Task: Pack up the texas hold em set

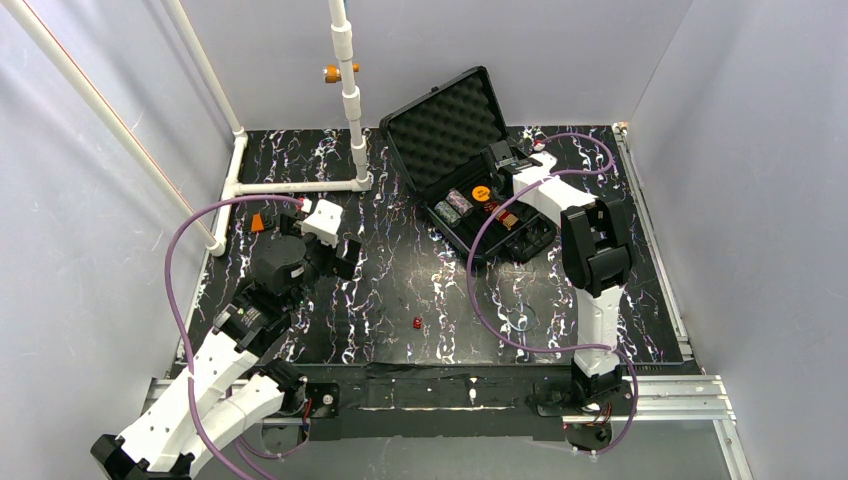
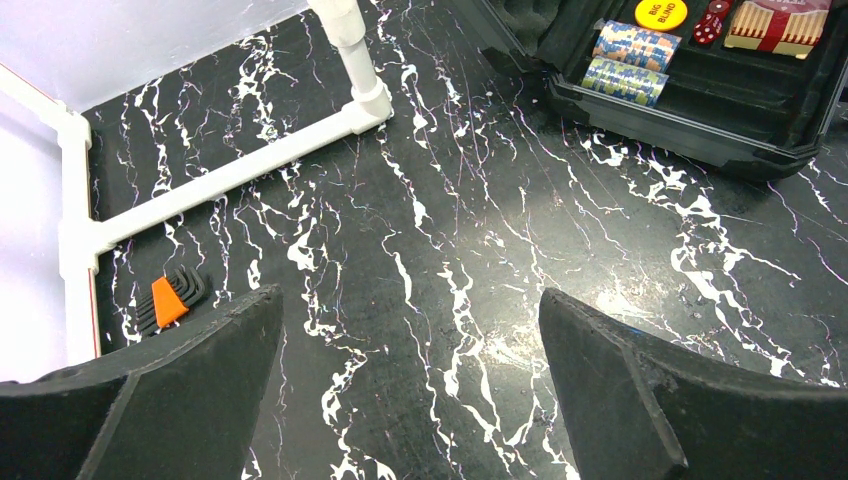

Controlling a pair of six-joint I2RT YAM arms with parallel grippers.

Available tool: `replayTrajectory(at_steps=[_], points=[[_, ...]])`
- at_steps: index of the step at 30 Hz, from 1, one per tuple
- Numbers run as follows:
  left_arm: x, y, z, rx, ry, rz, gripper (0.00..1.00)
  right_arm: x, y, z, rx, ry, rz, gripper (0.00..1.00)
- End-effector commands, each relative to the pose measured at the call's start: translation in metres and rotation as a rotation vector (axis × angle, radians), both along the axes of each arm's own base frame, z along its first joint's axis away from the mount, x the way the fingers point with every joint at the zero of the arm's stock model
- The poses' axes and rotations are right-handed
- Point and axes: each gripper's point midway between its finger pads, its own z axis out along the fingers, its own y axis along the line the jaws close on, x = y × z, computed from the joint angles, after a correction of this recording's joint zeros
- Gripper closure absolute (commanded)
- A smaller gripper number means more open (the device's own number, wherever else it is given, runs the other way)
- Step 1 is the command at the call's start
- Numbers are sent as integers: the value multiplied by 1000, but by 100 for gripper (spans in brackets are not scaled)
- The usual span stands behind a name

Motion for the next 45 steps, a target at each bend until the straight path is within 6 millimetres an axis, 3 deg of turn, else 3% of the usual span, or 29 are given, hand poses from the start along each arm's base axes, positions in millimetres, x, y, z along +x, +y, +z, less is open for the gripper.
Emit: replayTrajectory(at_steps=[1, 16, 19, 21, 27, 30, 35, 45], points=[[-1, -1, 4, -12, -7, -5, 1, -39, -4, -28, -24, 168, -14, 99], [-2, 1, 5, -9, -12, 0, 1, -53, 3, -25, 28, 181, 6, 99], [-2, 1, 6, -10, -13, 0, 1, -56, 3, -25, 30, 197, 12, 66], [-2, 1, 6, -12, -14, -1, 1, -59, 3, -24, 32, 202, 13, 50], [-3, 1, 6, -13, -15, -1, 1, -63, 0, -19, 32, 196, 9, 29], [-2, 1, 6, -14, -15, -2, 1, -64, -3, -13, 17, 192, 10, 9], [-3, 0, 7, -16, -15, -3, 1, -67, -8, -1, -2, 177, 15, 2], [-4, 0, 9, -25, -20, -9, 1, -70, -22, 38, -74, 121, 109, 2]])
